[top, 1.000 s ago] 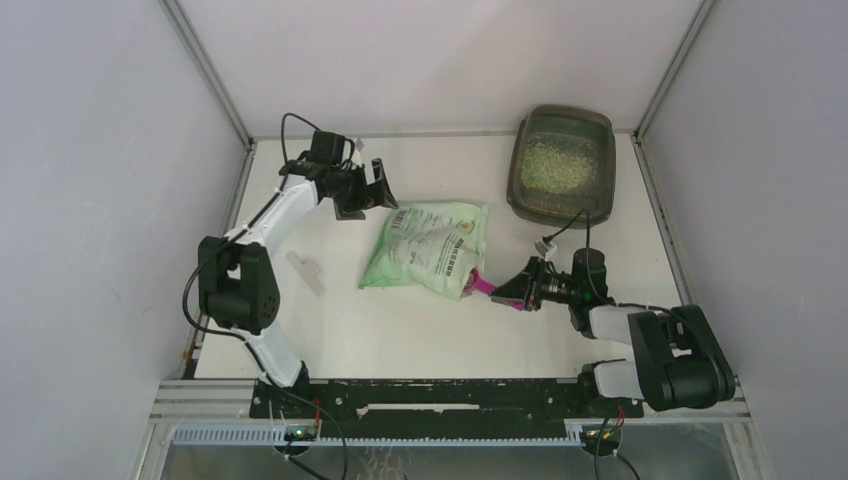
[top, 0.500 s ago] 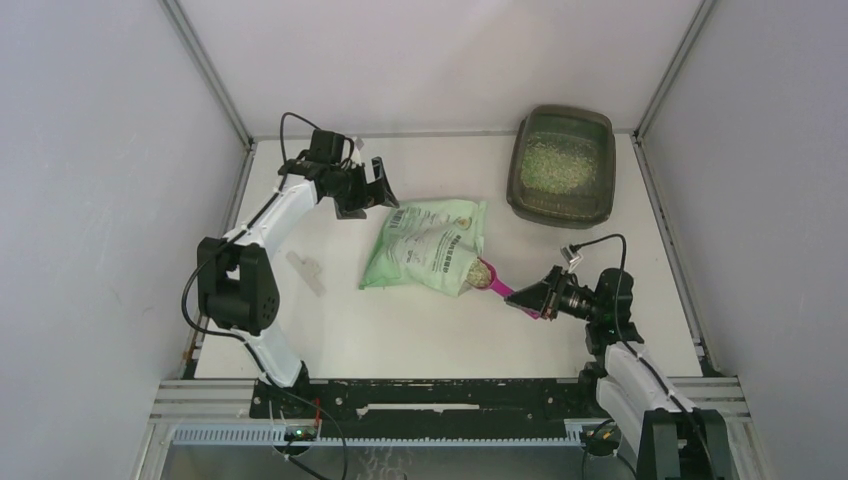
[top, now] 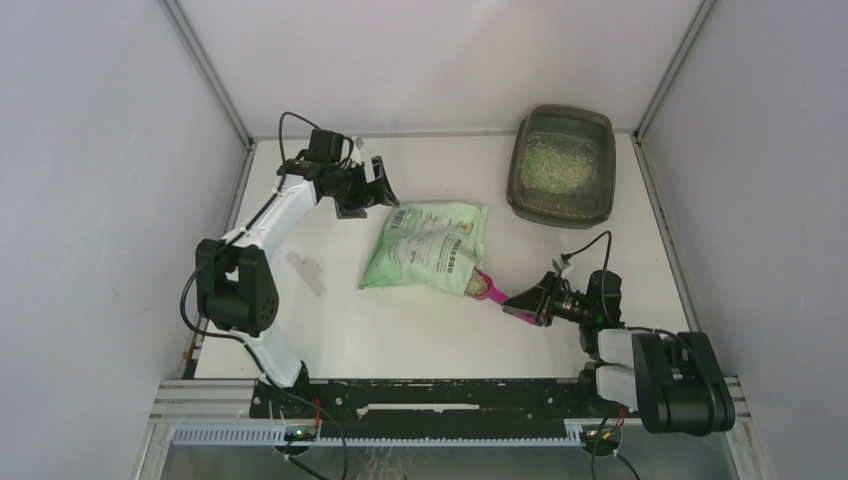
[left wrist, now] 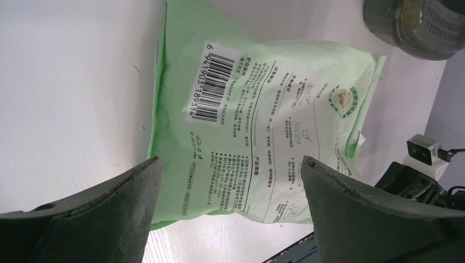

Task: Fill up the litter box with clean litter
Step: 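Scoop the cat litter from the cat litter bag.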

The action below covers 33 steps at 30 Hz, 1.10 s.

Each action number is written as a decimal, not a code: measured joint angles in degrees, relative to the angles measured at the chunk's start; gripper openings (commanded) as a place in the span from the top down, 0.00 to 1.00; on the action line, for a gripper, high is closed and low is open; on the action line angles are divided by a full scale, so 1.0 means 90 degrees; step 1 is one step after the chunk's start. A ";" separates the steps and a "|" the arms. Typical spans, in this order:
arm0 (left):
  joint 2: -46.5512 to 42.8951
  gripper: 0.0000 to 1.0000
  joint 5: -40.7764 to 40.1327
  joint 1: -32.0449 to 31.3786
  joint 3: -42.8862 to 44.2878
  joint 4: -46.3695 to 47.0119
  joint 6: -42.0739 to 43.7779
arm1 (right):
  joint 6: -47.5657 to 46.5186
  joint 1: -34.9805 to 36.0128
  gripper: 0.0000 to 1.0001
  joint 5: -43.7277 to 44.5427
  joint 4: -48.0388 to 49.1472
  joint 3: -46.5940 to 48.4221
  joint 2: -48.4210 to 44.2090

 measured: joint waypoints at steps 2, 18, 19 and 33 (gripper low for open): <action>-0.0022 0.00 0.0002 0.0000 0.0000 0.0000 0.0000 | 0.0109 0.0134 1.00 0.0032 0.0396 0.0000 0.0335; -0.0036 0.00 0.0012 0.0000 0.0000 -0.0097 0.0002 | 0.1008 -0.0328 1.00 -0.0299 0.2472 -0.0151 0.1304; -0.0036 0.00 0.0012 0.0000 0.0000 -0.0097 0.0000 | 0.1020 -0.0403 1.00 -0.0345 0.2484 -0.0151 0.1282; -0.0036 0.00 0.0049 0.0000 0.0000 -0.0148 0.0000 | -0.0483 -0.1275 1.00 -0.0634 -0.1800 -0.0148 -0.2288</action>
